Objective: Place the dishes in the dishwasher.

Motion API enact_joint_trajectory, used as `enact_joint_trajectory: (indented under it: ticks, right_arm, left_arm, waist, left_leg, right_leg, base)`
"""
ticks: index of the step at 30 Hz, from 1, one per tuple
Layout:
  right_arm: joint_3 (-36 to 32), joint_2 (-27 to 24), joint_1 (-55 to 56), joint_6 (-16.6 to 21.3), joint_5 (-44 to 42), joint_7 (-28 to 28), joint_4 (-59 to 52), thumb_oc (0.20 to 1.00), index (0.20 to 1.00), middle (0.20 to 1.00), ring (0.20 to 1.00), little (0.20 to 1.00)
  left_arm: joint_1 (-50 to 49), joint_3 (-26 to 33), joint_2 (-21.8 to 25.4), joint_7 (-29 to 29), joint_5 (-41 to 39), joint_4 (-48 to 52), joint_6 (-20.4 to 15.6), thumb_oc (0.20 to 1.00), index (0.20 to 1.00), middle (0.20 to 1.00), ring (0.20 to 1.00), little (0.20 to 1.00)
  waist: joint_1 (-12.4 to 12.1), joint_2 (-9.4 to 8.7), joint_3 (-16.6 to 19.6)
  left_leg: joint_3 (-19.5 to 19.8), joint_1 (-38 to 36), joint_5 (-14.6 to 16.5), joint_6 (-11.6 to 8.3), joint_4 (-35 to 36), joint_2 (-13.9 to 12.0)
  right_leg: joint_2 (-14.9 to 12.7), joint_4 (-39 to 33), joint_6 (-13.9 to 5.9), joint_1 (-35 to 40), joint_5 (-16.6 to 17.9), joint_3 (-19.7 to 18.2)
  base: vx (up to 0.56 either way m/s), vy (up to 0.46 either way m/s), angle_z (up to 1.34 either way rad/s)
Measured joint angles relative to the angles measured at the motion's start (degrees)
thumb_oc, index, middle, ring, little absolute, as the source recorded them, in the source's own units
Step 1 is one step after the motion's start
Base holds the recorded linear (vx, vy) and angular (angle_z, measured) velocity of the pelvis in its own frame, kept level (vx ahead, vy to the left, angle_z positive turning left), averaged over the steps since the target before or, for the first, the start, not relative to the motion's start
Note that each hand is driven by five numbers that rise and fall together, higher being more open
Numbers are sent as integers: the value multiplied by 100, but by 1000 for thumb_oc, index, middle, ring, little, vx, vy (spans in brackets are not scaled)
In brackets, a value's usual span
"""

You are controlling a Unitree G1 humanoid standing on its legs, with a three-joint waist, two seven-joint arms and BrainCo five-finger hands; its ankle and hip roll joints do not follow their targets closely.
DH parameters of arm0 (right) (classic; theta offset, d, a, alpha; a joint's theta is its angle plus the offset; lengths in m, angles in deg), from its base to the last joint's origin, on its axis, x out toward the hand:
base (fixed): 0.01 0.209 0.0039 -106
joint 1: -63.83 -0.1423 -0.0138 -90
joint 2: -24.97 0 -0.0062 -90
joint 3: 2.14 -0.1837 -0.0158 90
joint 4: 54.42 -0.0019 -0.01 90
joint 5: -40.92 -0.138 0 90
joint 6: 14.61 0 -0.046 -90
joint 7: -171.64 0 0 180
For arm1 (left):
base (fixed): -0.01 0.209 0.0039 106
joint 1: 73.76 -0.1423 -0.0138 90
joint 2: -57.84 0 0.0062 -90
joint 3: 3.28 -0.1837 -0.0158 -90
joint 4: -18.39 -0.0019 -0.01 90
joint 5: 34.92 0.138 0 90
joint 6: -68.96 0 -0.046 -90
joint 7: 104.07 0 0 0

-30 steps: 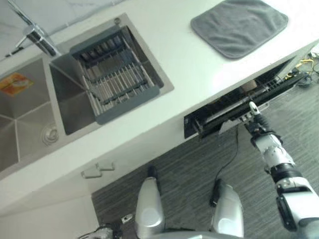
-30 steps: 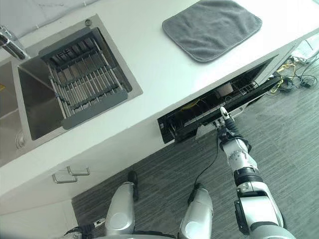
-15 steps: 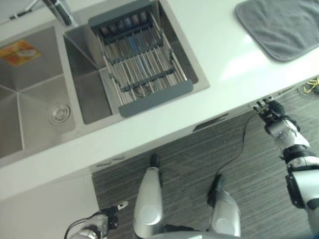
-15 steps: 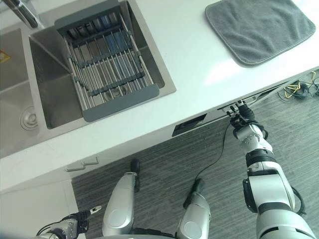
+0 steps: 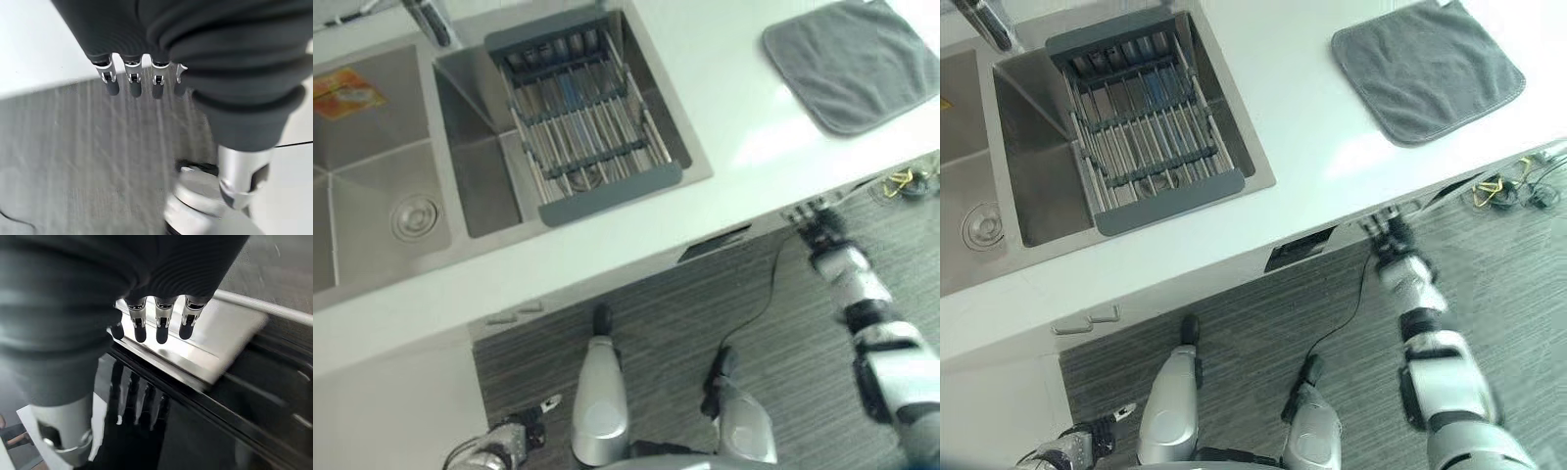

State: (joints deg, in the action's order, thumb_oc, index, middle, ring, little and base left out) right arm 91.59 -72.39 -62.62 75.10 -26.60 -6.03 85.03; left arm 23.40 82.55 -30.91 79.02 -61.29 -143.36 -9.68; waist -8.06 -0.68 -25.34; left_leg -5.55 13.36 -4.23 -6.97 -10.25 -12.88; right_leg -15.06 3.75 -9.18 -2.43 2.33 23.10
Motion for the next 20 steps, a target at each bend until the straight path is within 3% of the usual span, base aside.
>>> enact_joint_trajectory:
  ticks: [3,4,7,8,10,13,18,20]
  right_arm:
    - [-90,675,1299,253,343,202,-1159,1000,1000,1000,1000,1000]
    - [530,883,1768,169,725,236,-1297,1000,1000,1000,1000,1000]
    - [661,1018,2912,319,1143,240,-1870,1000,1000,1000,1000,1000]
    - [602,900,3619,279,1420,121,-1624,1000,1000,1000,1000,1000]
    - [290,588,3756,282,1585,85,-1367,1000,1000,1000,1000,1000]
    - [15,334,4028,366,1747,-47,-966,1000,1000,1000,1000,1000]
    - [19,514,4231,477,1784,-195,48,1000,1000,1000,1000,1000]
    - [9,543,4209,526,1997,-367,1180,1000,1000,1000,1000,1000]
  left_arm:
    - [-100,45,-248,136,-11,-16,-91,1000,1000,1000,1000,1000]
    - [-215,-49,-425,193,1,-30,-297,1000,1000,1000,1000,1000]
    - [-363,-278,-456,162,5,263,-534,1000,1000,1000,1000,1000]
    - [-685,-268,-500,116,17,445,-691,1000,1000,1000,1000,1000]
    - [-709,-271,-536,121,32,408,-747,1000,1000,1000,1000,1000]
    - [-885,-261,-541,122,45,354,-715,1000,1000,1000,1000,1000]
    - [-804,-523,-635,56,59,308,-557,1000,1000,1000,1000,1000]
    - [-701,-770,-688,-182,104,261,-461,1000,1000,1000,1000,1000]
  waist:
    - [161,2,455]
    - [329,-5,765]
    - [493,125,1065]
    - [643,132,1312]
    - [822,134,1493]
    - [922,76,2085]
    - [1219,67,2330]
    - [1226,47,2342]
  left_leg:
    - [-213,-202,37,98,131,24]
    - [-345,-312,56,66,144,65]
    - [-461,-503,19,47,265,69]
    - [-536,-762,34,81,511,78]
    - [-610,-881,48,48,641,18]
    - [-752,-1278,-6,86,1017,-42]
    - [-925,-1562,-136,64,1197,-132]
    - [-961,-1691,-153,35,1266,-137]
  right_leg:
    - [-84,18,12,133,-109,-40]
    - [-141,18,12,120,-143,-173]
    - [-161,97,-59,139,-135,-259]
    - [-161,126,-89,254,-280,-356]
    - [-109,129,-91,254,-339,-413]
    - [-26,133,-85,365,-451,-503]
    - [111,95,-119,322,-437,-698]
    - [135,25,-146,425,-420,-716]
  base:
    - [-62,15,6]
    - [-101,19,-24]
    - [-59,-26,-21]
    - [21,-53,-21]
    - [55,-70,-21]
    - [49,-69,-18]
    - [27,-43,-24]
    - [15,-28,-5]
